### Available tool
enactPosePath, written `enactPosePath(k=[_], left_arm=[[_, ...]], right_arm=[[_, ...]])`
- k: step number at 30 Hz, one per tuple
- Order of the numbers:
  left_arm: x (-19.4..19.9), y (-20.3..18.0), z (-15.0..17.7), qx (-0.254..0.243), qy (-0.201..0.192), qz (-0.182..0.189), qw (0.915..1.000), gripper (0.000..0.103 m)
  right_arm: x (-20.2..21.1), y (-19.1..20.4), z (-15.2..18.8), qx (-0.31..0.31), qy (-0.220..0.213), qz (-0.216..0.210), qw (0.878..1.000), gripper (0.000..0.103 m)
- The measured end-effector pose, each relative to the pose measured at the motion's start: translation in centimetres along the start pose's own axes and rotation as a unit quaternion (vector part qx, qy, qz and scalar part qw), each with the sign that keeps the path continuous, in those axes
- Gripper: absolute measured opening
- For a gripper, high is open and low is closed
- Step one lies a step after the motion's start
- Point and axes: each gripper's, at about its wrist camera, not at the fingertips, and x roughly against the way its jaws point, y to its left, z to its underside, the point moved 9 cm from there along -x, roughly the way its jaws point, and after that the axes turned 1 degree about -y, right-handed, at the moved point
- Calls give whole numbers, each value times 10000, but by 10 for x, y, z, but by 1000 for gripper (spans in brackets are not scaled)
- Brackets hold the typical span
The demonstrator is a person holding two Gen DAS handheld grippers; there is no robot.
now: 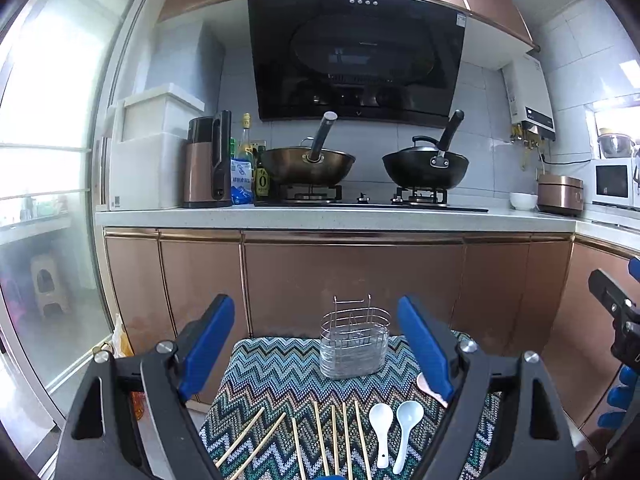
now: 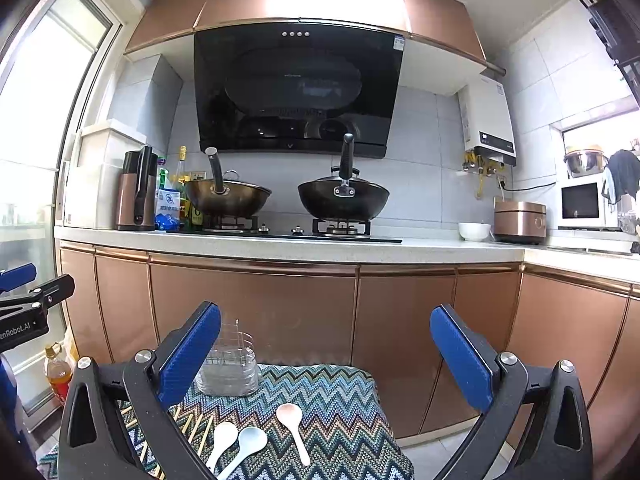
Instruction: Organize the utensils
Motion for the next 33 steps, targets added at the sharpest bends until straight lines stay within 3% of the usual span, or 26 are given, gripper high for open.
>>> enactPosePath(k=[17,33], left_arm=[[7,17,-5,101,-97,-250,9996,83],[7,26,-7,294,-172,-298,9990,83]], right_arm=[[-9,13,12,63,276,-199,9994,103],[-3,16,4,-1,37,-152,9999,103]])
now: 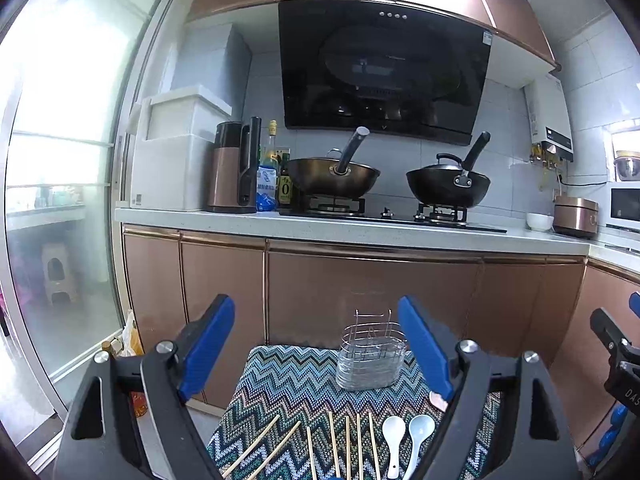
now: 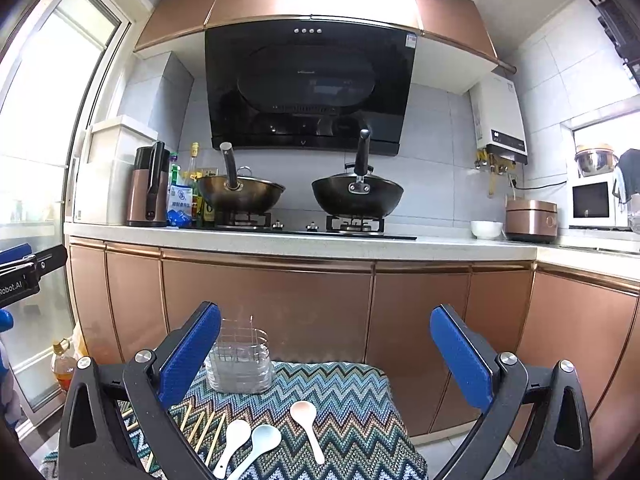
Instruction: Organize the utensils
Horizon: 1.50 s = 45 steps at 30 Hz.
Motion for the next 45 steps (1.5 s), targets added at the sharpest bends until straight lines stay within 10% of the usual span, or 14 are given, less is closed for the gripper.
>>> enactPosePath(k=[29,41,45], left_arm=[[-40,8,1,18,235,-291,9993,83],[-87,36,7,-123,724,-568,9957,83],[-112,39,40,-76,1419,-220,9896,83]], right_arm=[[-30,-11,-6,-135,-225,-65,9996,103],[-77,-32,28,0,518,-114,9986,103],[-98,-34,55,-37,1067,-326,9938,103]])
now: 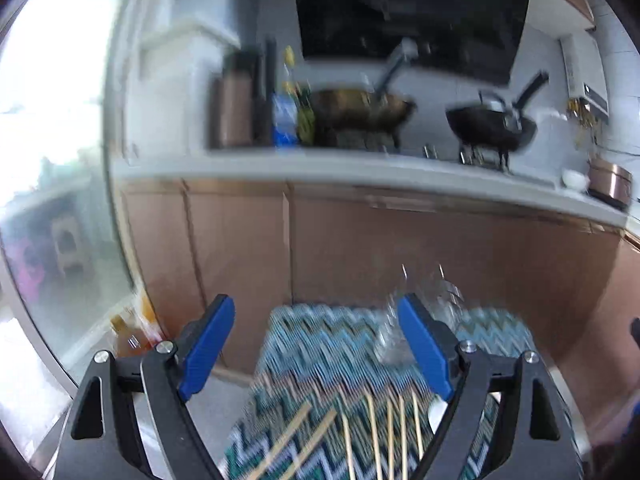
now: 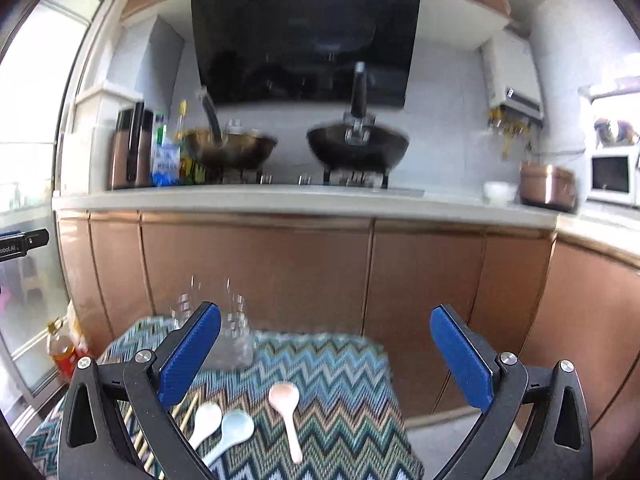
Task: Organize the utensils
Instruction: 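Lower and close the left tool on a bamboo chopstick while the right tool grasps a light-blue spoon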
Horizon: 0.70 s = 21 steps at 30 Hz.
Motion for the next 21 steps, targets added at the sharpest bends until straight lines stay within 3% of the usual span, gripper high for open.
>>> enactPosePath(k=[6,15,17,21], left_arm=[[-55,-11,63,42,1390,651,9881,83],[-123,-11,132,-10,2776,794,9574,78],[-137,-11,144,-136,3029,770,9498,65],[-158,-9,167,-263,3556,792,9309,48]], right_arm=[[-46,6,44,-34,988,-487,9939,98],[-103,12,91,-113,1984,-1019,9747,70],[-114,15,100,-126,2166,-1107,9699,64],[-135,20,116,-132,2478,-1237,9608,61]])
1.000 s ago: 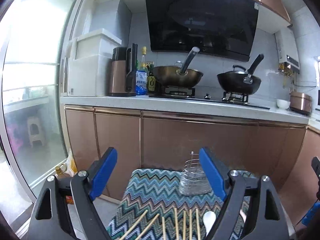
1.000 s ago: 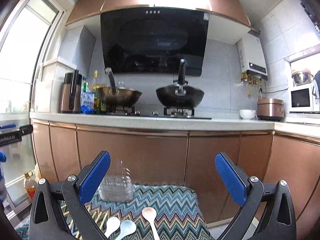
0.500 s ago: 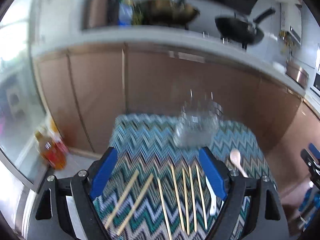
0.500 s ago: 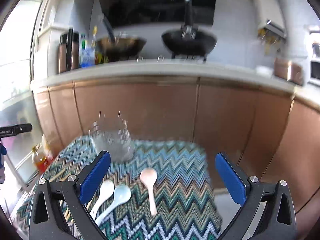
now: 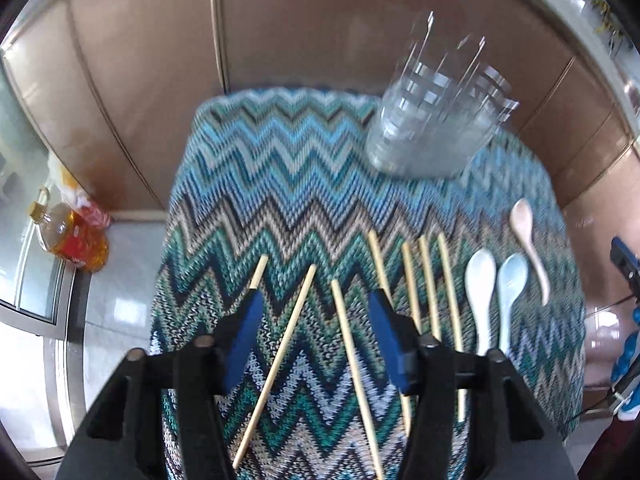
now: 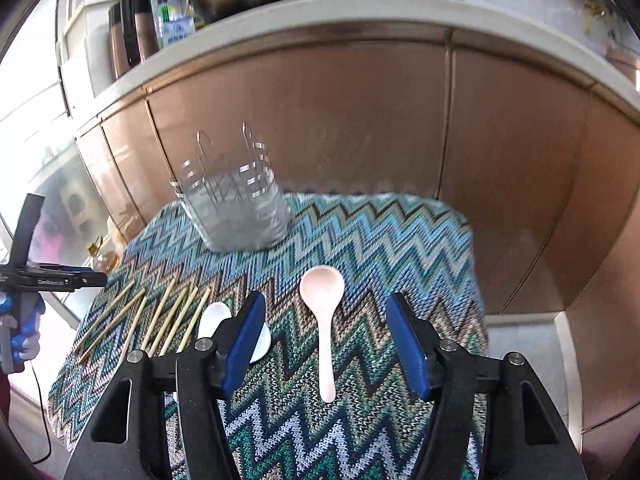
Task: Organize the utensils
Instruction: 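Lower and close the left tool on a bamboo chopstick while the right tool grasps a light-blue spoon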
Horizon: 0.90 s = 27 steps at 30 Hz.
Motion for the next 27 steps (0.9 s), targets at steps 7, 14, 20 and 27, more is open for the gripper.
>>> enactPosePath(k=[7,14,20,27], left_arm=[[-37,8,-1,-152,533,-152,9983,44],[-55,13,-2,-205,852,-295,9957,28],[-66,15,2,-329,1029,-304,9937,18],[-71,14,4,-444,1095,-326,9925,17]], right_arm=[[-37,-4,8,-113,498,-243,9984,60],[-60,-1,16,-246,899,-688,9933,53],[-78,20,31,-239,1314,-1257,9830,42],[-93,39,41,-69,1647,-1614,9730,42]])
